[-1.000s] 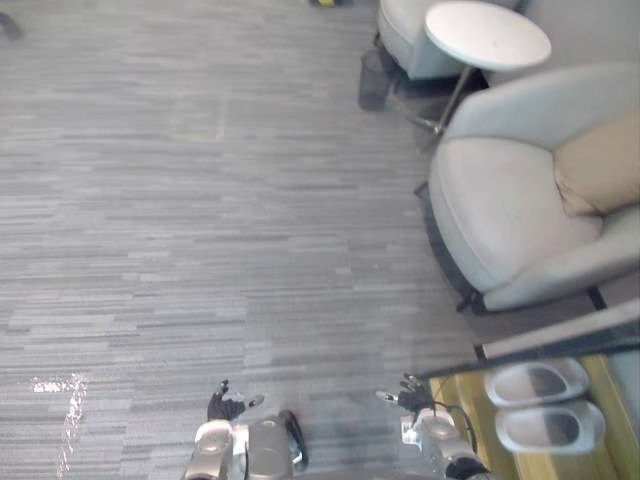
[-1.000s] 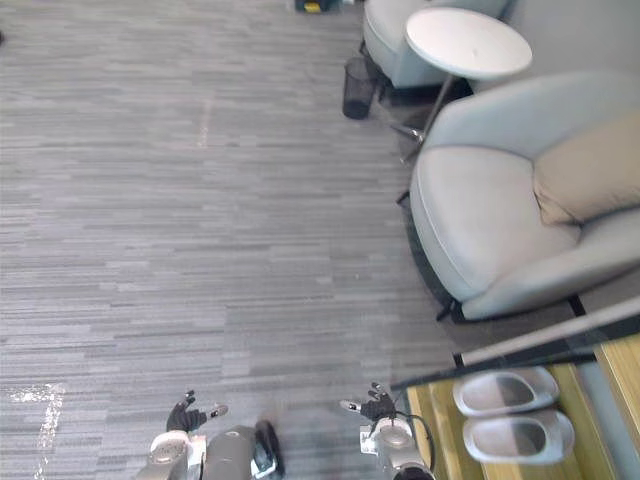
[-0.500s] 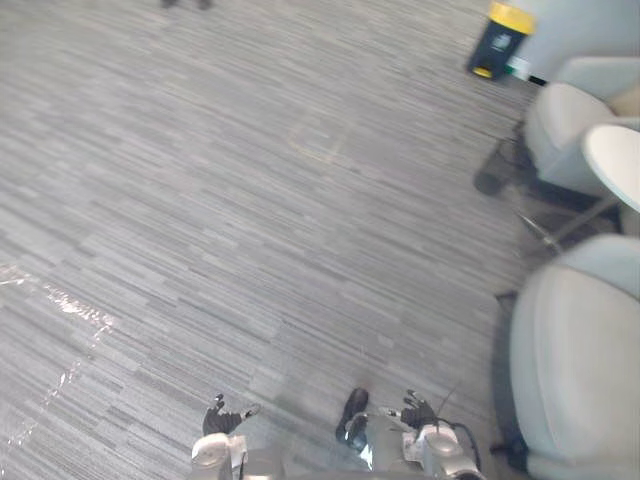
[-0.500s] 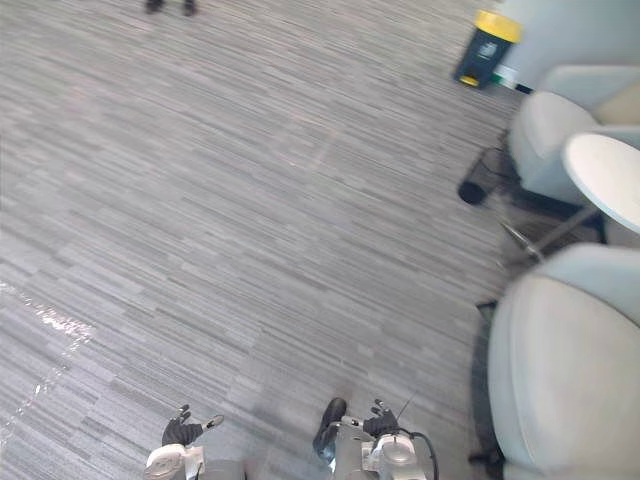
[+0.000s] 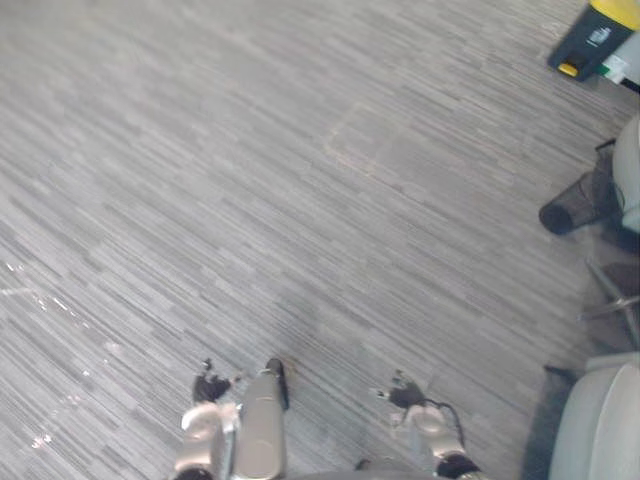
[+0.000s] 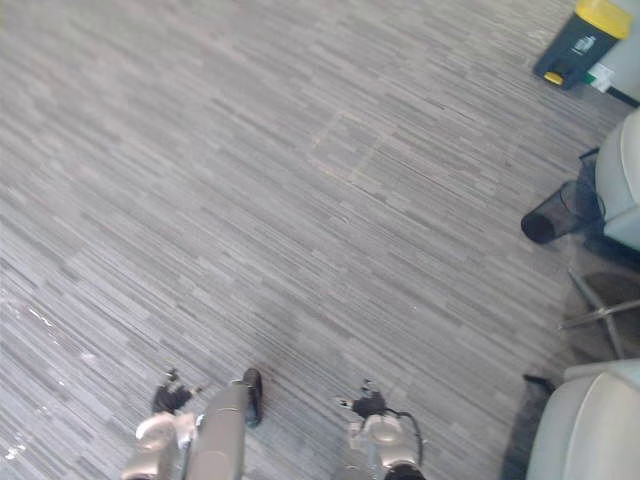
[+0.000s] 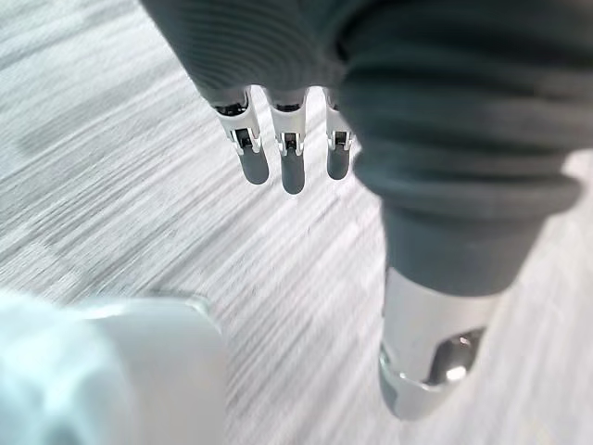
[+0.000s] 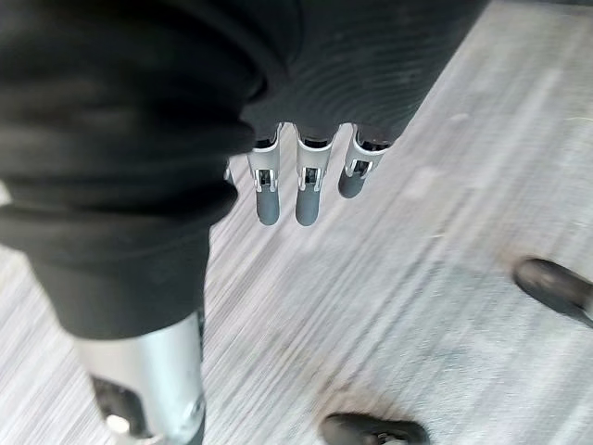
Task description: Organize the slippers on the shoe rack
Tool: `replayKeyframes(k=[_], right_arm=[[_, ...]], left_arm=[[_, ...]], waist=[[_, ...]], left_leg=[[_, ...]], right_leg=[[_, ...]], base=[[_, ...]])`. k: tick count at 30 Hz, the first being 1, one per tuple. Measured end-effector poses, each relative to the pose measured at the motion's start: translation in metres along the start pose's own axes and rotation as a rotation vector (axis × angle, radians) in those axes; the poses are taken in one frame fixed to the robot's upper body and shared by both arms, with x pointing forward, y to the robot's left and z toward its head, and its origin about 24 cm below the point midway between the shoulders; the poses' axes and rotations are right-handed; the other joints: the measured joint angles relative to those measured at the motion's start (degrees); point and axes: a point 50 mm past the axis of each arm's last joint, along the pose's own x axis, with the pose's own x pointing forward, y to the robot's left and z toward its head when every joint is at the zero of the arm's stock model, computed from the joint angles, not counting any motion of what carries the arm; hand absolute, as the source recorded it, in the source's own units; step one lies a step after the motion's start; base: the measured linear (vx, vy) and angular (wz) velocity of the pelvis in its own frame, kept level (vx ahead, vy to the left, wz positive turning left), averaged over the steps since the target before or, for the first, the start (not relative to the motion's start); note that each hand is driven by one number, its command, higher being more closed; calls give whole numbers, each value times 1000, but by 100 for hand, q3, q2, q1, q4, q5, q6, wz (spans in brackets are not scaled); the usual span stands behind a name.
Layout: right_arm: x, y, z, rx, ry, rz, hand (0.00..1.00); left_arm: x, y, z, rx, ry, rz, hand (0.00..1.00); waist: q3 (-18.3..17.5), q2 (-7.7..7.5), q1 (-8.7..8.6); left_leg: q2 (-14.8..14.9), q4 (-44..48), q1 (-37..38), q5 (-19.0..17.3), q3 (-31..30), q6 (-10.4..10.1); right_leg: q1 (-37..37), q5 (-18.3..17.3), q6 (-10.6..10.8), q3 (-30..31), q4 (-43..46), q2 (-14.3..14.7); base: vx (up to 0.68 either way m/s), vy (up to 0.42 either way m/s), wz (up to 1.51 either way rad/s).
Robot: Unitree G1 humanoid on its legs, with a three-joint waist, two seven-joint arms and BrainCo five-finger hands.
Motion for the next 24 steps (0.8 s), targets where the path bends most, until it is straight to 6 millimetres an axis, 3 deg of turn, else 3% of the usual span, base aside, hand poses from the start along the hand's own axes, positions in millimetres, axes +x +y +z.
replayKeyframes(k=[1, 2, 3, 4, 5, 6, 7, 8, 9, 10, 12, 13, 14, 15, 16, 17, 18, 19, 20, 21, 22, 23, 24], right_arm=[[0, 0, 1, -2, -10, 1, 0], [0, -1, 1, -3, -11, 0, 0], [-1, -2, -2, -5, -6, -5, 0], [-2, -3, -4, -9, -4, -6, 0], [-4, -1, -10, -13, 15, 2, 0], [-4, -1, -12, -12, 21, 5, 0], [-6, 0, -16, -10, 36, 11, 0], [-7, 1, -21, -7, 49, 11, 0], [-8, 1, -21, -6, 50, 11, 0], [-7, 0, -20, 2, 44, 6, 0], [-7, -3, -19, -4, 39, -3, 0], [-6, -5, -17, -6, 33, -5, 0], [-6, -6, -16, -8, 30, -7, 0], [-6, -7, -16, -8, 31, -10, 0], [-7, -8, -21, -4, 46, -13, 0], [-7, -14, -20, -8, 43, -27, 0], [-6, -15, -20, -6, 44, -32, 0], [-6, -19, -21, -6, 46, -43, 0], [-6, -22, -21, -13, 46, -50, 0], [-6, -24, -22, -19, 49, -51, 0], [-7, -26, -24, -46, 59, -49, 0], [-7, -24, -26, -52, 65, -44, 0], [-9, -24, -30, -51, 80, -42, 0]], left_arm=[[-2, 4, -11, 4, 39, 11, 0], [-3, 4, -14, 5, 51, 13, 0], [-10, 7, -31, 20, 103, 16, 0], [-11, 6, -35, 33, 119, 8, 0], [-10, 9, -35, 50, 124, 8, 0], [-10, 9, -35, 51, 127, 9, 0], [-11, 10, -37, 53, 133, 11, 0], [-13, 12, -42, 55, 147, 15, 0], [-14, 13, -43, 56, 149, 17, 0], [-14, 12, -43, 58, 149, 16, 0], [-11, 4, -37, 58, 130, -4, 0], [-11, 2, -36, 65, 125, -12, 0], [-11, -3, -34, 83, 114, -31, 0], [-11, -5, -33, 93, 109, -41, 0], [-13, -7, -35, 126, 106, -56, 0], [-14, -14, -35, 121, 108, -71, 0], [-14, -17, -35, 120, 104, -78, 0], [-17, -25, -36, 109, 106, -95, 0], [-19, -31, -38, 99, 116, -106, 0], [-20, -33, -40, 95, 125, -111, 0], [-21, -37, -42, 92, 140, -118, 0], [-21, -37, -43, 92, 140, -120, 0], [-20, -36, -41, 89, 131, -117, 0]], waist=[[-6, 1, 76], [-7, 25, 86], [-52, 210, 67], [-76, 256, 31], [-39, 210, 17], [-37, 214, 9], [-23, 237, -33], [-26, 241, -126], [-26, 243, -155], [-13, 282, -277], [48, 392, -329], [63, 417, -343], [53, 411, -394], [46, 395, -436], [-8, 320, -534], [-156, 442, -578], [-229, 524, -556], [-334, 685, -560], [-353, 799, -557], [-366, 865, -565], [-324, 952, -596], [-321, 984, -582], [-310, 976, -538]], left_leg=[[-21, 120, 260, -185, 32, 87], [-14, 130, 341, -253, 32, 94], [13, 61, 805, -726, -7, -35], [-9, -36, 1020, -1046, -51, -101], [-106, -12, 1265, -1226, -71, -66], [-118, -20, 1348, -1287, -90, -51], [-120, -179, 1716, -1390, -136, -50], [-120, -460, 2101, -1393, -144, -57], [-120, -568, 2218, -1392, -142, -59], [-107, -917, 2592, -1375, -129, -88], [-19, -1201, 2966, -1368, -100, -101], [-5, -1276, 3076, -1361, -98, -114], [-15, -1485, 3311, -1346, -95, -254], [-39, -1610, 3496, -1385, -113, -391], [-123, -1759, 3910, -1535, -244, -642], [3, -1737, 4067, -1559, -374, -709], [72, -1661, 4027, -1515, -399, -781], [216, -1152, 3846, -1387, -511, -1002], [294, -537, 3643, -1153, -552, -1094], [338, -82, 3467, -891, -575, -1006], [460, 1104, 3025, 135, -593, -964], [559, 1543, 2856, 130, -553, -1004], [821, 2389, 2505, -288, -308, -939]], right_leg=[[-1, 426, 23, 2, 373, 33], [3, 456, 43, -21, 506, -10], [-228, 585, 234, 107, 1761, -222], [-512, 690, 167, 179, 2619, -391], [-1079, 679, 4, 208, 4140, -738], [-1244, 606, -82, 190, 4509, -797], [-1652, 298, -321, 87, 5252, -814], [-1988, 18, -407, -118, 5376, -777], [-2112, -85, -456, -210, 5325, -762], [-2691, -403, -574, -501, 4679, -622], [-3005, -299, -589, -710, 3160, -287], [-3063, -176, -597, -725, 2662, -149], [-3154, 285, -554, -666, 1458, 141], [-3181, 585, -571, -626, 905, 261], [-3209, 1212, -1036, -291, 717, 368], [-3351, 1332, -1228, -124, 1313, 420], [-3431, 1162, -1223, -130, 1504, 438], [-3475, 790, -1280, -218, 1898, 455], [-3391, 584, -1280, -207, 1987, 501], [-3283, 498, -1232, -191, 1956, 545], [-2813, 388, -1169, -131, 1649, 635], [-2573, 379, -1158, -106, 1488, 685], [-2091, 341, -1161, -32, 1120, 767]], base=[[415, 81, -20], [507, 166, -21], [430, 172, -8], [496, 204, 14], [306, 93, 24], [379, 76, 25], [405, 39, 18], [415, 30, 14], [495, 9, 11], [401, -9, 5], [429, -46, 7], [488, -77, 15], [409, -74, 24], [686, -164, 48], [770, -197, 52], [667, -172, 39], [698, -169, 16], [548, -134, -8], [816, -183, -12], [655, -108, -18], [624, -83, -12], [576, -61, -13], [529, -37, -11]])
